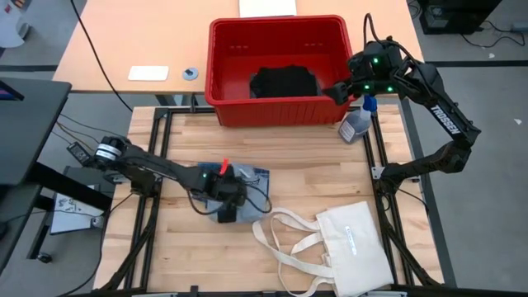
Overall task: Fold laundry
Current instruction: Remove the gray shirt from the red organizer bin, then remove the black shirt from the red organizer bin
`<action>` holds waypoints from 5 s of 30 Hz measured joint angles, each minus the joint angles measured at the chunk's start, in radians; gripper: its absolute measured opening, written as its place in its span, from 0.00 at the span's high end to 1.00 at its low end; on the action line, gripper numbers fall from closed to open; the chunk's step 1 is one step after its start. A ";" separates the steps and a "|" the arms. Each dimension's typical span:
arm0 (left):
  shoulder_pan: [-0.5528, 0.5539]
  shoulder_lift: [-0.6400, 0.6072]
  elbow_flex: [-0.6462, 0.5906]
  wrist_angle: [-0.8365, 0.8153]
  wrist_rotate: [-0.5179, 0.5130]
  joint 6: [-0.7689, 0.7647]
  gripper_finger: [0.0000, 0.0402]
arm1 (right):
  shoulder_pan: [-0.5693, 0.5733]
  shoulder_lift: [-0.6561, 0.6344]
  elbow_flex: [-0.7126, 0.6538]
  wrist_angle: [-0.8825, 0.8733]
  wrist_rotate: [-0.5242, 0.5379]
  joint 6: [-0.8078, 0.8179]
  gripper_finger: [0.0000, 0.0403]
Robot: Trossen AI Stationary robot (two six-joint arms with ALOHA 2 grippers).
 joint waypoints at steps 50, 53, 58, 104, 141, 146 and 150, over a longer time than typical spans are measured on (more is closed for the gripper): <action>1.106 0.817 1.218 0.307 0.559 0.097 0.08 | -0.263 0.395 0.000 0.394 -0.174 -0.222 0.08; 1.118 0.847 1.218 0.357 0.535 0.127 0.08 | -0.260 0.418 0.000 0.413 -0.209 -0.204 0.08; 1.126 0.890 1.218 0.418 0.528 0.122 0.08 | -0.245 0.440 0.000 0.415 -0.213 -0.192 0.08; 1.101 0.761 1.271 0.181 0.603 0.462 0.97 | -0.385 0.479 -0.002 0.396 -0.334 -0.159 0.15; 1.039 0.777 1.213 0.348 0.412 0.455 0.21 | -0.485 0.688 -0.057 0.389 -0.317 -0.150 0.01; 1.018 0.793 1.213 0.306 0.539 0.384 0.21 | -0.483 0.688 -0.103 0.414 -0.306 -0.150 0.01; 0.993 0.837 1.211 0.288 0.532 0.378 0.21 | -0.483 0.687 -0.139 0.439 -0.321 -0.143 0.01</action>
